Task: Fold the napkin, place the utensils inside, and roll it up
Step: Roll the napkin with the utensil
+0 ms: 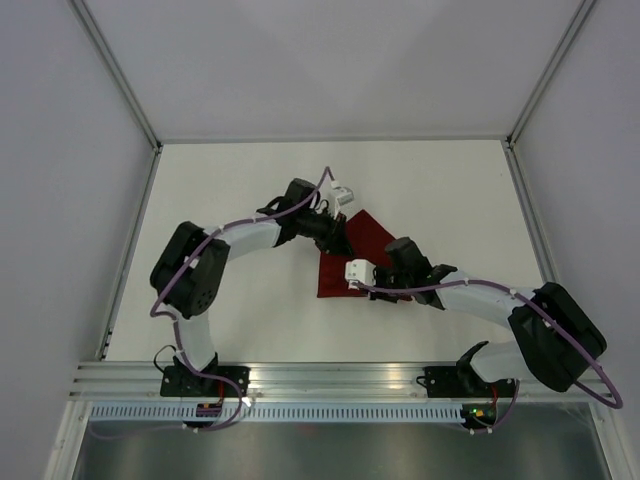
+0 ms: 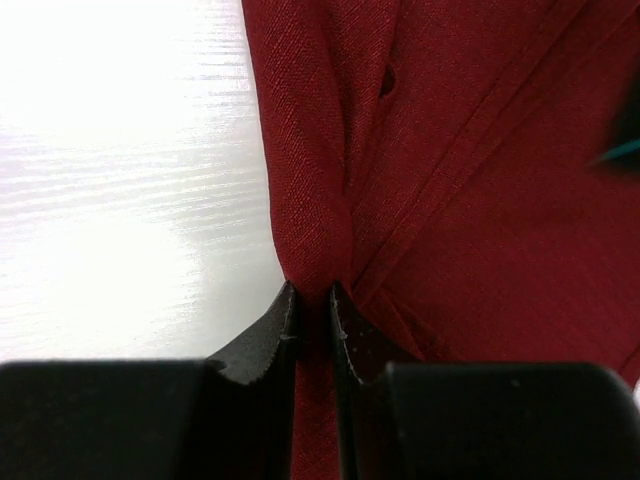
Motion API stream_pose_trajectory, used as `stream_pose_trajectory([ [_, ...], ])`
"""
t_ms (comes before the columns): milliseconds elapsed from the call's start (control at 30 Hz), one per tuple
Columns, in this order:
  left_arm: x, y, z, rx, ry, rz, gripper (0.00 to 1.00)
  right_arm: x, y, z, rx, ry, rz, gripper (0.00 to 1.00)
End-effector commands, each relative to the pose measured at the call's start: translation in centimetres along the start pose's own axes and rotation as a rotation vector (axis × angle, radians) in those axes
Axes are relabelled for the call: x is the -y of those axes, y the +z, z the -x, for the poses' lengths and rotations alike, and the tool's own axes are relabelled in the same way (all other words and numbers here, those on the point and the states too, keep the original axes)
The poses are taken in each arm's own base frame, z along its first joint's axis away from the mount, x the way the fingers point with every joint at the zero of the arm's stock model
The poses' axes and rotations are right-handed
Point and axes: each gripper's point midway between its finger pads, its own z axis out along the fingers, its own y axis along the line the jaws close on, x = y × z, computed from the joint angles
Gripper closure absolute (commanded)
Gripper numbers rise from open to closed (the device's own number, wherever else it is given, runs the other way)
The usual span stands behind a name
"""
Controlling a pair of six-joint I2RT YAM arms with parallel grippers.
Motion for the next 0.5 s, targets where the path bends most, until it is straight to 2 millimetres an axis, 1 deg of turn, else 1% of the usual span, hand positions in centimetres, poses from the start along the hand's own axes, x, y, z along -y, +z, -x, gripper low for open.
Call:
stream_pose_trajectory([
  [0,-1.4,-4.6,7.6,0.328,-0.009,0.191,0.72,-2.2,-0.4,-1.4,-0.031,0.104,0.158,0.99],
  [33,-2.2,-6.5,7.8,0.394,-0.066,0.268,0.72,-2.2,-0.2,-1.8,-0.035,0.116,0.180,0.99],
  [67,-2.0,-8.0,9.5,0.493,-0.029,0.290,0.71,-2.1,-0.4,-1.8,-0.018,0.149,0.200,0.99],
  [100,-1.7,-9.0,10.0,0.544,-0.019,0.312,0.71,-1.8,-0.7,-1.6,-0.019,0.169,0.221,1.00],
  [133,-1.5,-9.8,10.2,0.590,-0.001,0.340,0.70,-2.0,-0.5,-2.0,-0.023,0.189,0.256,1.00],
  [167,-0.9,-11.7,10.6,0.675,0.031,0.384,0.69,-1.6,-0.7,-2.0,-0.003,0.226,0.273,0.99],
  [200,-0.9,-12.4,10.6,0.705,0.037,0.415,0.69,-1.2,-0.9,-1.8,-0.005,0.244,0.298,1.00],
  [233,-0.9,-13.9,10.1,0.750,0.041,0.481,0.69,-1.2,-0.8,-2.6,-0.016,0.276,0.325,1.00],
  [267,-1.0,-14.6,10.0,0.778,0.053,0.513,0.69,-1.0,-0.8,-2.7,-0.014,0.290,0.342,1.00],
  [300,-0.6,-15.7,10.5,0.828,0.081,0.540,0.69,-0.7,-1.0,-2.2,0.000,0.313,0.372,0.99],
  [333,-1.3,-16.2,9.3,0.840,0.082,0.602,0.69,-0.7,-0.7,-3.1,-0.007,0.338,0.398,1.00],
  [400,-0.4,-17.5,9.5,0.872,0.133,0.641,0.70,-0.2,-0.9,-3.1,0.004,0.380,0.434,1.00],
  [433,0.2,-17.0,9.1,0.859,0.162,0.663,0.70,-0.4,-0.6,-3.6,0.006,0.418,0.471,1.00],
  [467,0.7,-17.0,9.1,0.851,0.207,0.693,0.70,0.1,-0.7,-4.0,0.015,0.432,0.477,1.00],
])
